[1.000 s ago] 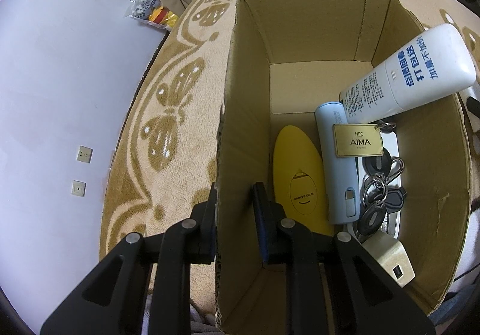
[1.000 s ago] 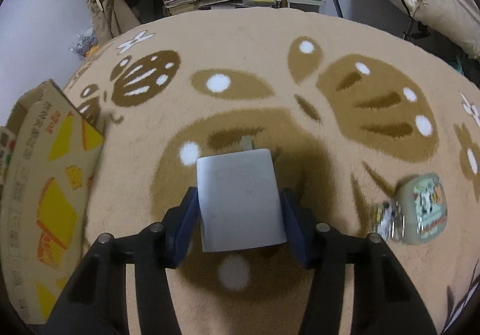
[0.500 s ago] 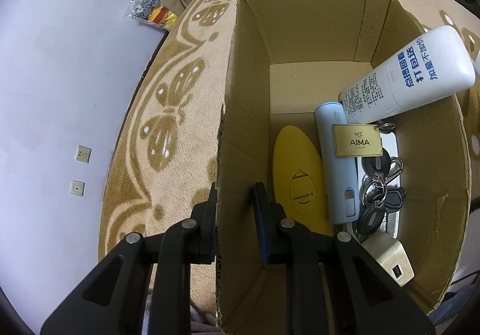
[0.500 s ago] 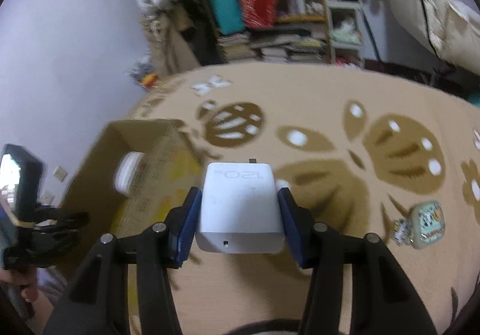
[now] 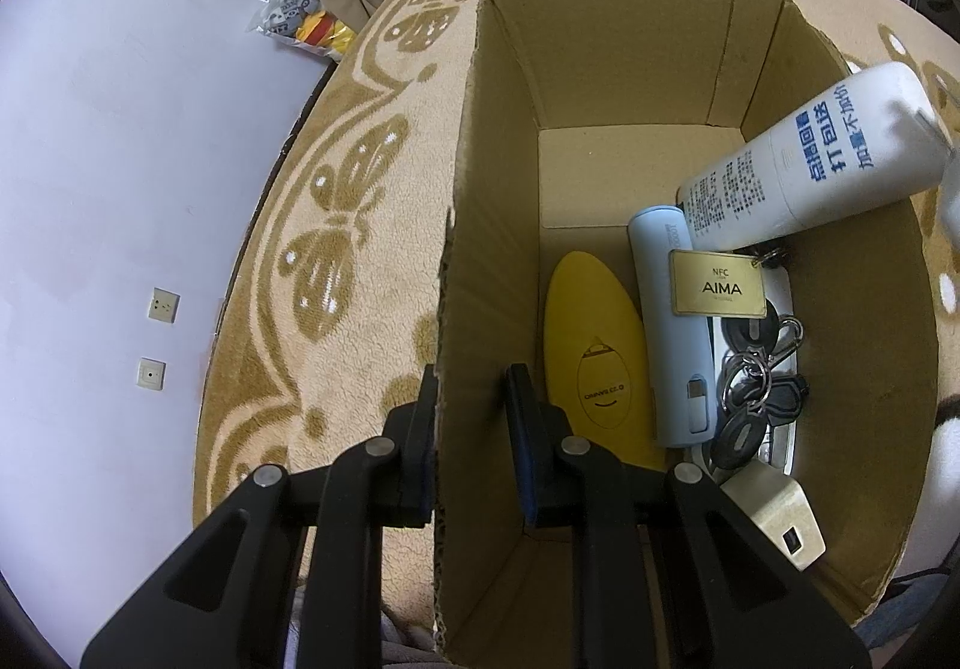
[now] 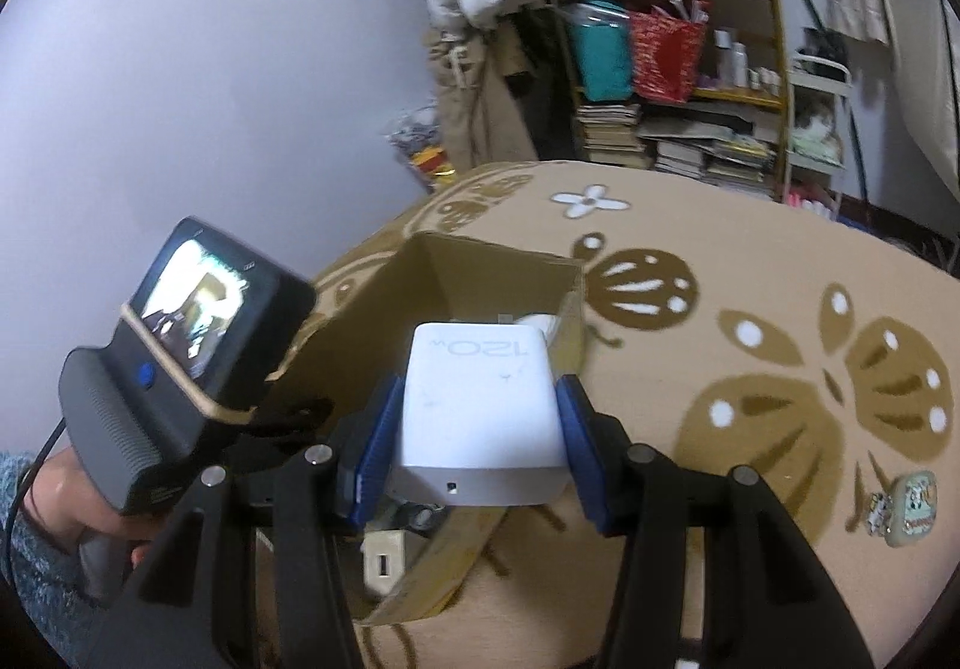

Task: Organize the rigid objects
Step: 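Carry the white power adapter into the box and release it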

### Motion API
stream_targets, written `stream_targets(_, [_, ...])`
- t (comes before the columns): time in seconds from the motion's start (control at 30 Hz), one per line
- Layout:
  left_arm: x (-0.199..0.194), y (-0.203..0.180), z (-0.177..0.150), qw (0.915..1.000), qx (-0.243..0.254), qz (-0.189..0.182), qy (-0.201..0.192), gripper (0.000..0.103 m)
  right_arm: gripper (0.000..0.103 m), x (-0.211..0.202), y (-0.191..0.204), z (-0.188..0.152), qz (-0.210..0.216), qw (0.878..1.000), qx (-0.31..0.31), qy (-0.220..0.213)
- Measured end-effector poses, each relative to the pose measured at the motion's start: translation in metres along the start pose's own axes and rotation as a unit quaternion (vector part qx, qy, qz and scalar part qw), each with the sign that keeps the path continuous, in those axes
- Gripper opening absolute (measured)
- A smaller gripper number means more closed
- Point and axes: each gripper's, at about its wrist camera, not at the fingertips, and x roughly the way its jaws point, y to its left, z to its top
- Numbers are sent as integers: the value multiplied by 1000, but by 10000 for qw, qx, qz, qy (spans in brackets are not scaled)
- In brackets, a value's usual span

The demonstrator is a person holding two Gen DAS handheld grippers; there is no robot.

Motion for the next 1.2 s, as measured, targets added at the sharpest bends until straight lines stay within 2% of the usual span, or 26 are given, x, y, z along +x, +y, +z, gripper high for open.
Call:
stream_targets(0.4, [0,2,1,10000,-40,-49,8,19,56,24,15,-17,102,9997,2,232])
stream_targets(0.93, [0,4,0,9999,-51,-93,-12,19,56,29,17,-16,-31,9998,-14,210])
stream_targets(1.13, [0,6,-1,9999,-76,-144,8,19,56,23,25,-14,-117,9997,-198,127])
stream_targets(1.2, [-1,7,0,9998,-90,-157,-6,19,60,18,25,-11,-156,9996,-226,104])
